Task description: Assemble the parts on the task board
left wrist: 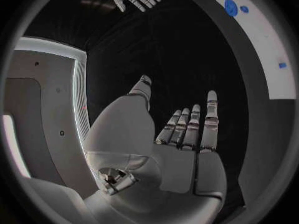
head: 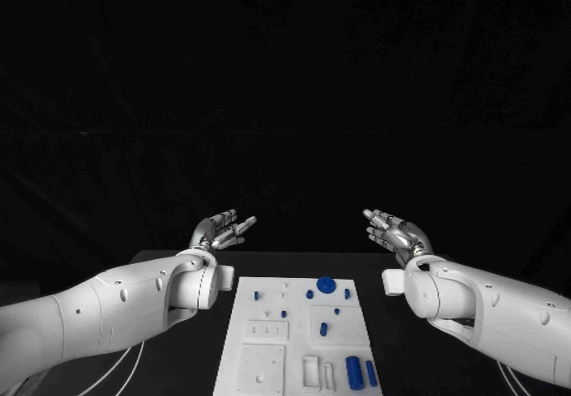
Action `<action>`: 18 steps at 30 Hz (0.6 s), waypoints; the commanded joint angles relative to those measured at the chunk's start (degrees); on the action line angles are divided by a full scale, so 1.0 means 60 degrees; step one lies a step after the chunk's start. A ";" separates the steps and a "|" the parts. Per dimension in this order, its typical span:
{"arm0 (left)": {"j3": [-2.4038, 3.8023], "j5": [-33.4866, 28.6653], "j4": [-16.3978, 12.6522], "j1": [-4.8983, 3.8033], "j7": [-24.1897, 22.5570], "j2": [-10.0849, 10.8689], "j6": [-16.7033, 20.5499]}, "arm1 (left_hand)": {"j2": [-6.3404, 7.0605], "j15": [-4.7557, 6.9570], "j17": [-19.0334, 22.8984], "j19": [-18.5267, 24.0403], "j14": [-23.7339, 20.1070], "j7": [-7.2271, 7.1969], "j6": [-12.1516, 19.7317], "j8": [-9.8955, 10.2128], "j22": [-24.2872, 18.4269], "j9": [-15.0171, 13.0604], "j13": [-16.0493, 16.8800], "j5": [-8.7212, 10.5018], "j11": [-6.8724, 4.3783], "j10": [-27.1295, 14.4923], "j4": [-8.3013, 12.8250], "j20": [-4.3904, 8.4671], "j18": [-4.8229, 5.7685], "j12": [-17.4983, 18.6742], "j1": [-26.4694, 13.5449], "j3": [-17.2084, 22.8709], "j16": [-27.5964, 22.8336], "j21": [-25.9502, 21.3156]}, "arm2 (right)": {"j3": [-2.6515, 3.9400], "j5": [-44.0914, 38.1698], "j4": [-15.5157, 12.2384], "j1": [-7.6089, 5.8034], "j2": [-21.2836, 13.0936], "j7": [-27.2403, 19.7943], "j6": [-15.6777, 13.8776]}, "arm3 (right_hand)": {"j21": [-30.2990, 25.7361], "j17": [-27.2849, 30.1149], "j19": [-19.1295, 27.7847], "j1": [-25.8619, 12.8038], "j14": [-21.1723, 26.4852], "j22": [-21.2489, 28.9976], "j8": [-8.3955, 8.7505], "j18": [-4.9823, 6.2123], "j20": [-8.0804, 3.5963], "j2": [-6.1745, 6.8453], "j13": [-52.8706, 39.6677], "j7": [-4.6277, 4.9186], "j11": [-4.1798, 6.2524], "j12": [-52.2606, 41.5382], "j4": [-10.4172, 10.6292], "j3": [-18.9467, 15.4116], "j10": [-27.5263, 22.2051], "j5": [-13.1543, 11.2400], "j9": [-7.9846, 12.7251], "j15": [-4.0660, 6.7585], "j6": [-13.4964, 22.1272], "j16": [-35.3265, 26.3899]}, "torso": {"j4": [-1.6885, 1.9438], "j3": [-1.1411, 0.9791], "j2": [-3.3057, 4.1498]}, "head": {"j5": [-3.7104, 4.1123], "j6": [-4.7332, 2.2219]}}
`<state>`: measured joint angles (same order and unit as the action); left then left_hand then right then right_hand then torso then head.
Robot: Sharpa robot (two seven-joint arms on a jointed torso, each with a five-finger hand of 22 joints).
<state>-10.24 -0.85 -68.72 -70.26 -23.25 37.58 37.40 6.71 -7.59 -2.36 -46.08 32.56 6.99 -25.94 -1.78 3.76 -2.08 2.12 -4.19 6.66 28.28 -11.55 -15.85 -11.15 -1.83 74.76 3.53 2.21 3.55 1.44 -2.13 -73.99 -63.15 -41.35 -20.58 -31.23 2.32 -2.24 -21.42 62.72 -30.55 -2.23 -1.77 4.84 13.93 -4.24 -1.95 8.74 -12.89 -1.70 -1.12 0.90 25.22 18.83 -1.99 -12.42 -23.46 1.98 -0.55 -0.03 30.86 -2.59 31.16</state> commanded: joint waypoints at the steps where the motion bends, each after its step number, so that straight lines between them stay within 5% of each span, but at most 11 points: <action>1: -0.0191 -0.0065 0.0550 -0.0251 0.0722 -0.0199 -0.1113 | 0.0039 -0.0059 -0.0029 -0.0318 0.0241 0.0028 -0.0225 -0.0069 0.0034 -0.0026 0.0023 -0.0087 0.0037 0.0251 -0.0123 -0.0100 -0.0165 -0.0072 0.0491 0.0031 0.0050 0.0070 | 0.0038 -0.0642 0.0501 -0.0091 0.0118 0.1165 0.2148 | 0.0071 -0.0028 -0.0203 0.0452 -0.0252 -0.0021 -0.0062 0.0181 0.0074 -0.0024 -0.0020 0.0631 -0.0089 -0.0064 -0.0069 0.0027 0.0220 0.0125 -0.0024 -0.0061 -0.0228 0.0070 | -0.0005 0.0000 -0.0003 | -0.0003 -0.0001; 6: -0.0520 -0.0085 0.1258 -0.0589 0.1012 -0.0442 -0.1496 | 0.0039 -0.0059 -0.0029 -0.0318 0.0241 0.0028 -0.0225 -0.0069 0.0034 -0.0026 0.0023 -0.0087 0.0037 0.0251 -0.0123 -0.0100 -0.0165 -0.0072 0.0491 0.0031 0.0050 0.0070 | 0.0104 -0.0883 0.1237 -0.0229 0.0275 0.1767 0.3163 | 0.0070 -0.0029 -0.0201 0.0502 -0.0270 -0.0021 -0.0062 0.0169 0.0065 -0.0009 -0.0022 0.0640 -0.0097 -0.0065 -0.0114 0.0033 0.0250 0.0115 -0.0024 -0.0074 -0.0242 0.0070 | -0.0005 0.0000 -0.0003 | -0.0003 -0.0001; 12: -0.0568 -0.0088 0.1362 -0.0638 0.1054 -0.0477 -0.1553 | 0.0039 -0.0059 -0.0029 -0.0318 0.0241 0.0028 -0.0225 -0.0069 0.0034 -0.0026 0.0023 -0.0087 0.0037 0.0251 -0.0123 -0.0100 -0.0165 -0.0072 0.0491 0.0031 0.0050 0.0070 | 0.0126 -0.0965 0.1486 -0.0275 0.0328 0.1970 0.3507 | 0.0069 -0.0029 -0.0196 0.0538 -0.0280 -0.0020 -0.0064 0.0157 0.0060 -0.0012 -0.0023 0.0642 -0.0109 -0.0066 -0.0157 0.0035 0.0267 0.0104 -0.0026 -0.0084 -0.0258 0.0071 | -0.0005 0.0000 -0.0003 | -0.0003 -0.0001; 13: -0.0562 -0.0092 0.1353 -0.0642 0.1063 -0.0451 -0.1659 | 0.0042 -0.0061 -0.0029 -0.0319 0.0246 0.0031 -0.0232 -0.0070 0.0034 -0.0026 0.0023 -0.0086 0.0038 0.0253 -0.0122 -0.0100 -0.0166 -0.0072 0.0490 0.0030 0.0050 0.0070 | 0.0126 -0.1062 0.1534 -0.0275 0.0299 0.1962 0.3438 | 0.0064 -0.0030 -0.0177 0.0589 -0.0295 -0.0018 -0.0066 0.0140 0.0056 -0.0011 -0.0025 0.0670 -0.0140 -0.0068 -0.0204 0.0045 0.0316 0.0090 -0.0027 -0.0134 -0.0283 0.0072 | -0.0016 -0.0001 -0.0005 | -0.0044 -0.0101; 18: -0.0562 -0.0092 0.1327 -0.0643 0.0998 -0.0423 -0.1708 | -0.0165 -0.0091 -0.0045 -0.0405 0.0664 0.0137 -0.0452 -0.0078 0.0042 -0.0036 0.0037 -0.0087 0.0124 0.0602 0.0125 -0.0094 -0.0193 -0.0086 0.0433 -0.0005 0.0062 0.0090 | 0.0126 -0.1733 0.1633 -0.0275 0.0341 0.1986 0.3373 | 0.0091 -0.0040 -0.0305 0.1037 -0.0527 -0.0031 -0.0078 0.0127 0.0031 0.0080 -0.0042 0.0677 -0.0145 -0.0086 -0.0588 0.0111 0.0649 0.0055 -0.0038 -0.0193 -0.0521 0.0083 | -0.0009 -0.0003 0.0003 | -0.0052 -0.0037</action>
<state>-13.66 -1.11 -60.61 -74.01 -17.49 35.04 29.34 5.98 -8.12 -2.59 -48.34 36.39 7.92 -28.51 -1.99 3.97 -2.26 2.33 -4.58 7.39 31.91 -10.90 -16.37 -11.26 -2.12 77.43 3.48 2.27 3.85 2.15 -8.07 -64.31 -64.75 -39.46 -9.76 -13.49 2.66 -2.45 -23.18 68.78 -33.63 -2.40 -1.98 4.84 14.05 -3.72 -2.16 8.92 -13.79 -1.91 -4.53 1.58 29.05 19.37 -2.14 -13.60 -26.39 2.19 -0.61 -0.03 30.83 -2.82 30.85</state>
